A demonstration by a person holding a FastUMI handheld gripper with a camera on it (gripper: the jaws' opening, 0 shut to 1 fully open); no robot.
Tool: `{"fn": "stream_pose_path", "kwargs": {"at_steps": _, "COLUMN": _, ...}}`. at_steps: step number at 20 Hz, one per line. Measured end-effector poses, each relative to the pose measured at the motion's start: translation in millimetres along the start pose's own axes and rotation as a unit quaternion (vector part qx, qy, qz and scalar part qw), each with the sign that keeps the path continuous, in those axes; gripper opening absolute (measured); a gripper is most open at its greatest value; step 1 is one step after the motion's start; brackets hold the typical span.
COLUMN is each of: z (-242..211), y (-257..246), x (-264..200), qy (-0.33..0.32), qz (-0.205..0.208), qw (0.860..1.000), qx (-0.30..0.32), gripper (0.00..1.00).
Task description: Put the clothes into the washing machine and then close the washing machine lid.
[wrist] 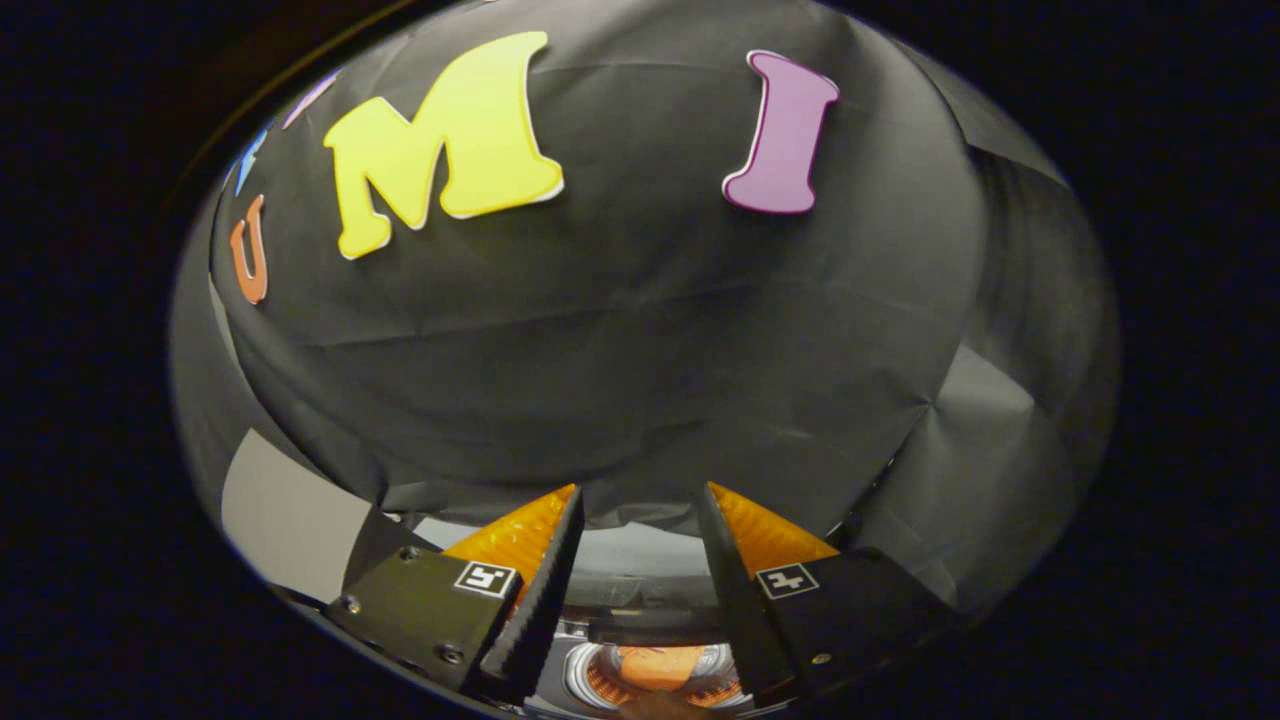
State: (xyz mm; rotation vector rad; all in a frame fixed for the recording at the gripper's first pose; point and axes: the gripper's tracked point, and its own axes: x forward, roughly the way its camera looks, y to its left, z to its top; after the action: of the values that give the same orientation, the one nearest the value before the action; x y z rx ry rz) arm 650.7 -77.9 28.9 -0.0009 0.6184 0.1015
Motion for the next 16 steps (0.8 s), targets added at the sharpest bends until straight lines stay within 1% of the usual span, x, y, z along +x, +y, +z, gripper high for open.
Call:
{"fn": "stream_pose_path", "kwargs": {"at_steps": 3, "z": -28.1, "y": 0.4, "x": 4.8, "qy": 0.037, "qz": 0.006, "qw": 0.999, "qx": 0.025, "gripper": 0.74}}
{"fn": "stream_pose_path", "kwargs": {"at_steps": 4, "z": -30.8, "y": -5.1, "x": 7.1, "qy": 0.022, "qz": -0.003, "qw": 1.000, "qx": 0.015, "gripper": 0.74}}
{"fn": "stream_pose_path", "kwargs": {"at_steps": 7, "z": -41.6, "y": -11.0, "x": -13.4, "qy": 0.013, "qz": -0.002, "qw": 1.000, "qx": -0.005, "gripper": 0.74}}
{"fn": "stream_pose_path", "kwargs": {"at_steps": 10, "z": -53.4, "y": -11.1, "x": -32.9, "qy": 0.011, "qz": 0.009, "qw": 1.000, "qx": 0.004, "gripper": 0.74}}
{"fn": "stream_pose_path", "kwargs": {"at_steps": 16, "z": -87.8, "y": -15.5, "x": -65.7, "qy": 0.017, "qz": 0.014, "qw": 1.000, "qx": 0.013, "gripper": 0.74}}
